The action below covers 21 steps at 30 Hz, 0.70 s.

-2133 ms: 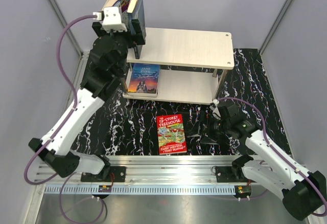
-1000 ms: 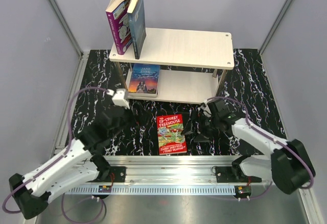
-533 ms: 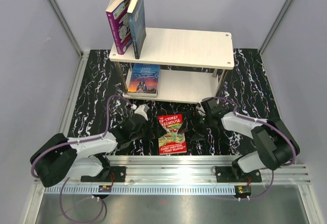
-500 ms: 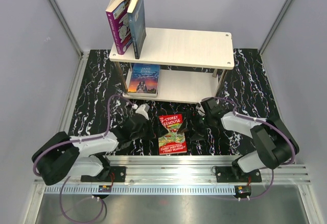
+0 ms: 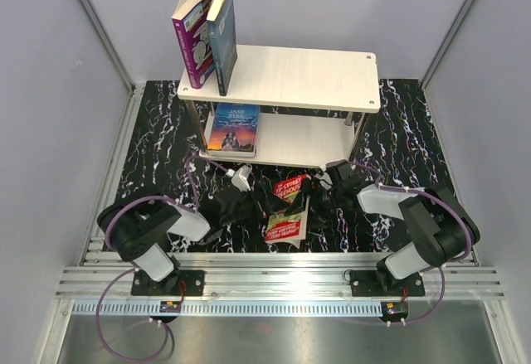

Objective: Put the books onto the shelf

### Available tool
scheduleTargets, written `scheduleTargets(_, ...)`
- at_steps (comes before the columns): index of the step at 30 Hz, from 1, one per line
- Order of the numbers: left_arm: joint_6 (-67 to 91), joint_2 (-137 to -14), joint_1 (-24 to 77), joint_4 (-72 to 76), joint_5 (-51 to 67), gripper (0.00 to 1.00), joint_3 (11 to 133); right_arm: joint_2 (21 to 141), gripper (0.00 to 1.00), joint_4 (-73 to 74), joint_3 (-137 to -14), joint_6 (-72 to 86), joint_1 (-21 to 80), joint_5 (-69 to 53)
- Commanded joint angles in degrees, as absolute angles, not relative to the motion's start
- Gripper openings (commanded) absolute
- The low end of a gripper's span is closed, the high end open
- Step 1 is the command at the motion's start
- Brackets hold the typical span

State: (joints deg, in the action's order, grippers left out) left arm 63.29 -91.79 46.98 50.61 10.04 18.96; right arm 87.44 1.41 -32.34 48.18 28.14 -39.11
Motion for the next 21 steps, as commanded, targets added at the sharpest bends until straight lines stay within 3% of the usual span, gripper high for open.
scheduleTargets(1,67.1,-93.7,51.1,54.5,21.2,0.96,21.1,89.7,0.90,-2.7,-29.3,47.1,29.1,-32.2)
scheduleTargets(8,67.9,-90.7,52.6,52.1,21.1,0.94,21.4,83.6,0.54,-0.4,-28.7,46.7,29.1,-32.2)
scheduleTargets(9,67.3,-90.1,52.8,51.2,20.8,0.94,21.4,82.5,0.41,1.9,-28.6,46.5,29.1,-32.0)
scheduleTargets(12,66.7,-87.5,52.9,47.7,19.5,0.93,20.9,77.7,0.22,6.2,-28.3,46.1,29.0,-30.7)
scheduleTargets(13,66.6,-86.8,52.8,46.4,18.8,0.93,20.7,76.4,0.11,8.7,-28.3,46.1,29.1,-30.2)
scheduleTargets(16,66.4,-84.2,52.9,44.0,17.4,0.93,20.1,67.8,0.00,13.9,-28.2,46.2,29.2,-29.5)
scheduleTargets(21,66.4,-74.2,53.1,38.2,13.6,0.95,19.1,55.7,0.00,24.0,-30.7,48.7,29.1,-28.0)
